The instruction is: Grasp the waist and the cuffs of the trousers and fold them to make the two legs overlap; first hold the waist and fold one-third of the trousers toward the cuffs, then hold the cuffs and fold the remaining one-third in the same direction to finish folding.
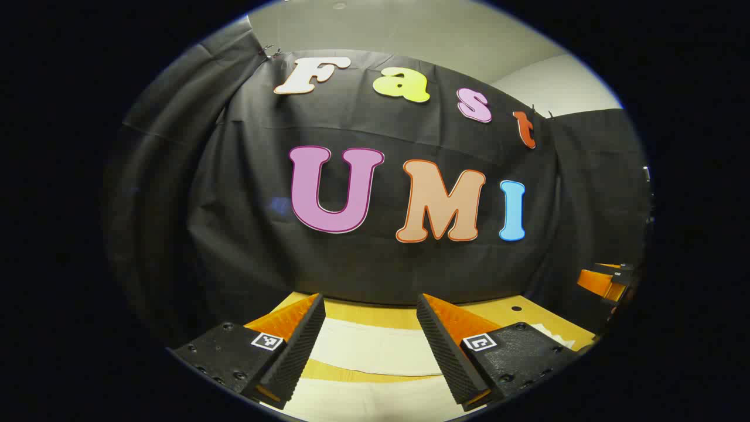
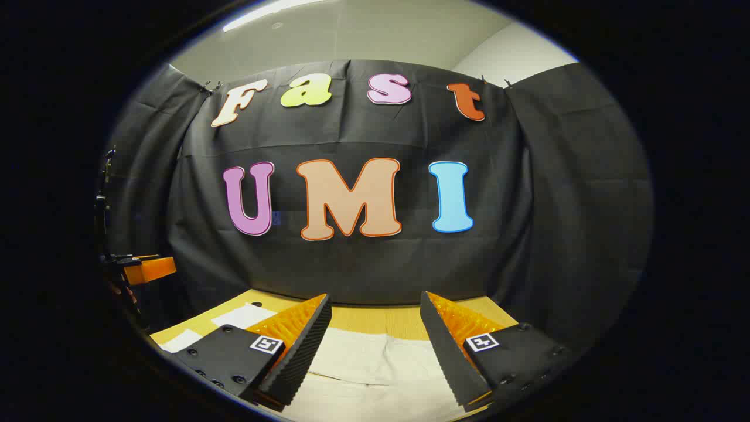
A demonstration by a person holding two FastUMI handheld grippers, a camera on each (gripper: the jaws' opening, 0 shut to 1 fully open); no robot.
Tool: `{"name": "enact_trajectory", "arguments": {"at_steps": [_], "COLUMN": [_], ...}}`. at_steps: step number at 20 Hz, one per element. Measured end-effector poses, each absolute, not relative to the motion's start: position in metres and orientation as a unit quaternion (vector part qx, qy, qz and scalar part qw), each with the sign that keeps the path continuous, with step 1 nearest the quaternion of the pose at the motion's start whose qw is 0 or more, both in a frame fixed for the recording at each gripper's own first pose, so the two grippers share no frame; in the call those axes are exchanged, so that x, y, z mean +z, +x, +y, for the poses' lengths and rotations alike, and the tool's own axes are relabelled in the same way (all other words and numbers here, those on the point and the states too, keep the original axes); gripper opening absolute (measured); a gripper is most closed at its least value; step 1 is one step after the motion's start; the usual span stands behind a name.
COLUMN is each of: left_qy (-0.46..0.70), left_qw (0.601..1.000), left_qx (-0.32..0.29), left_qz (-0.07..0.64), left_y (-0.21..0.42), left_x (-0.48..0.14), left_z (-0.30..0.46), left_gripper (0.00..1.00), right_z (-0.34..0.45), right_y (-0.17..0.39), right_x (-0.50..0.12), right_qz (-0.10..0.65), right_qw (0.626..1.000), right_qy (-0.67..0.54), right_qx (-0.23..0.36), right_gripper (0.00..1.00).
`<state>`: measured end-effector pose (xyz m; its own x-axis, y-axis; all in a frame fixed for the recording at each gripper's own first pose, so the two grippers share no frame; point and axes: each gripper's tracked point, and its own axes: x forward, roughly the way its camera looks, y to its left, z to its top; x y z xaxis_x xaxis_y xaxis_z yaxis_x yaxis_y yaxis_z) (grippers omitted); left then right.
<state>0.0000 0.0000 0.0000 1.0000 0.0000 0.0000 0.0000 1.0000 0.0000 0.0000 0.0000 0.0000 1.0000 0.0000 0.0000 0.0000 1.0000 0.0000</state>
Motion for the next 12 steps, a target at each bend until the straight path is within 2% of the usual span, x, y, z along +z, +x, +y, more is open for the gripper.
{"name": "enact_trajectory", "arguments": {"at_steps": [12], "left_qy": [-0.005], "left_qw": [1.0], "left_qx": [0.009], "left_qz": [0.011], "left_y": [0.004], "left_x": [-0.008], "left_z": [0.014], "left_gripper": [0.95], "right_z": [0.002], "right_y": [0.0], "right_x": [0.0], "right_qz": [0.004], "right_qw": [1.0], "right_qy": [-0.01], "right_qx": [-0.002], "right_gripper": [0.97]}}
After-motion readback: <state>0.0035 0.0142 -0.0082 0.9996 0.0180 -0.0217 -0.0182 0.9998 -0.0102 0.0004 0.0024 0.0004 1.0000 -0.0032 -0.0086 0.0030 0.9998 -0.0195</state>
